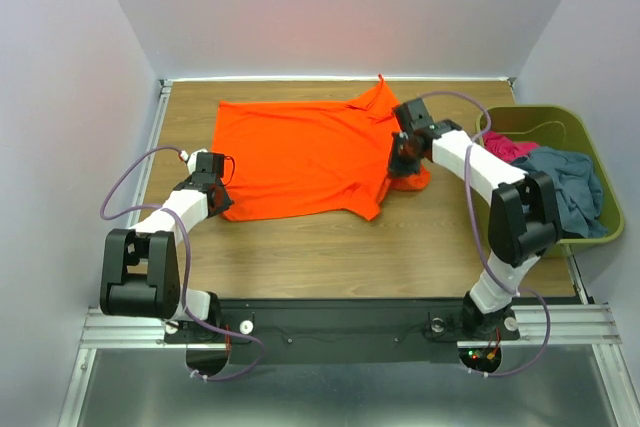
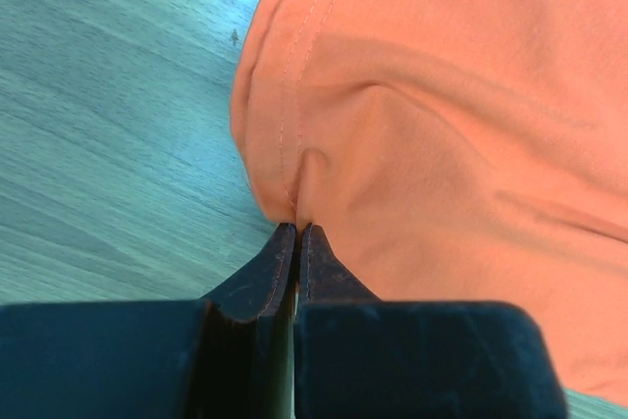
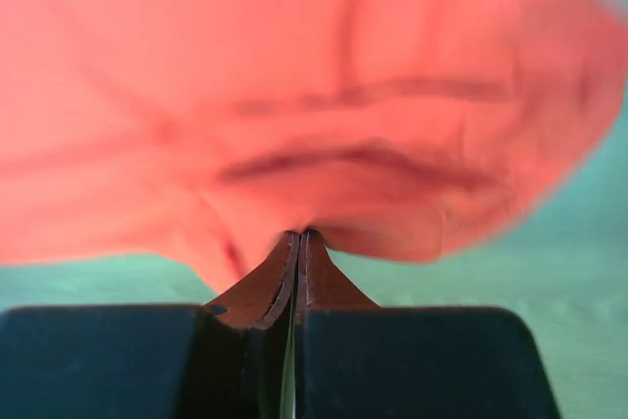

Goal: Fold and stack the t-shirts
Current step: Flatten the tshirt out

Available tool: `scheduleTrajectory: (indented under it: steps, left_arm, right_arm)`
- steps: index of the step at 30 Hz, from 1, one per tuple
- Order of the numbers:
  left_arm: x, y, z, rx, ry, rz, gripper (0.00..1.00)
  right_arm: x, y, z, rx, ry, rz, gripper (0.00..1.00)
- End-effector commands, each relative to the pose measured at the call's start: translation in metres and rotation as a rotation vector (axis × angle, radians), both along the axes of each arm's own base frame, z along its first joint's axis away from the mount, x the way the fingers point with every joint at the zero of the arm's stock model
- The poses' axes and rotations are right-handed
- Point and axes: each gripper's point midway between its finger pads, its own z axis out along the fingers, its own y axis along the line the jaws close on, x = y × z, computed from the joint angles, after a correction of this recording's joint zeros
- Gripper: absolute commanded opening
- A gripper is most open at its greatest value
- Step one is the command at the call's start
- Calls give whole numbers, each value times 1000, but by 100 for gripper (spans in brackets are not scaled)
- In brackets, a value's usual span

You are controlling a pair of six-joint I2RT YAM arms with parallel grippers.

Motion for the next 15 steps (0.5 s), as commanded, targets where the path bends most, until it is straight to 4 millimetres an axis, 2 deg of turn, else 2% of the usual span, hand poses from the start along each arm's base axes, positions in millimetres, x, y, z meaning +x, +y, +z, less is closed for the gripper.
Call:
scheduleTrajectory:
  steps: [1, 2, 3, 4, 5, 6, 8, 9, 12, 13, 14, 15]
  left_arm:
    - [9, 2, 16, 9, -51, -5, 5]
    - [9, 2, 15, 9, -49, -5, 5]
    - [9, 1, 16, 8, -51, -6, 5]
    - [10, 1, 16, 5, -52, -8, 5]
    - [9, 1, 15, 6, -49, -9, 5]
    - [10, 1, 15, 3, -48, -9, 5]
    - [10, 0, 14, 4, -46, -14, 5]
    - [10, 0, 14, 3, -46, -15, 5]
    - [11, -1, 15, -2, -50, -18, 5]
    - [11, -1, 15, -3, -49, -18, 5]
    - [11, -1, 15, -4, -50, -18, 5]
    - [11, -2, 14, -4, -48, -21, 5]
  right_arm:
    - [33, -5, 13, -89, -38, -5, 7]
    - [42, -4, 16, -83, -49, -10, 11]
    - [58, -1, 26, -72, -85, -22, 24]
    - [66, 2, 20, -75, -77, -22, 29]
    - [74, 6, 23, -69, -90, -17, 32]
    - [87, 11, 39, -49, -135, -17, 38]
    - [97, 16, 43, -35, -152, -10, 46]
    - [99, 18, 49, -27, -165, -10, 50]
    - [93, 14, 56, -40, -179, 10, 50]
    - [80, 8, 52, -50, -162, 13, 49]
    - [73, 5, 40, -64, -131, 19, 49]
    - [64, 2, 46, -64, -140, 22, 48]
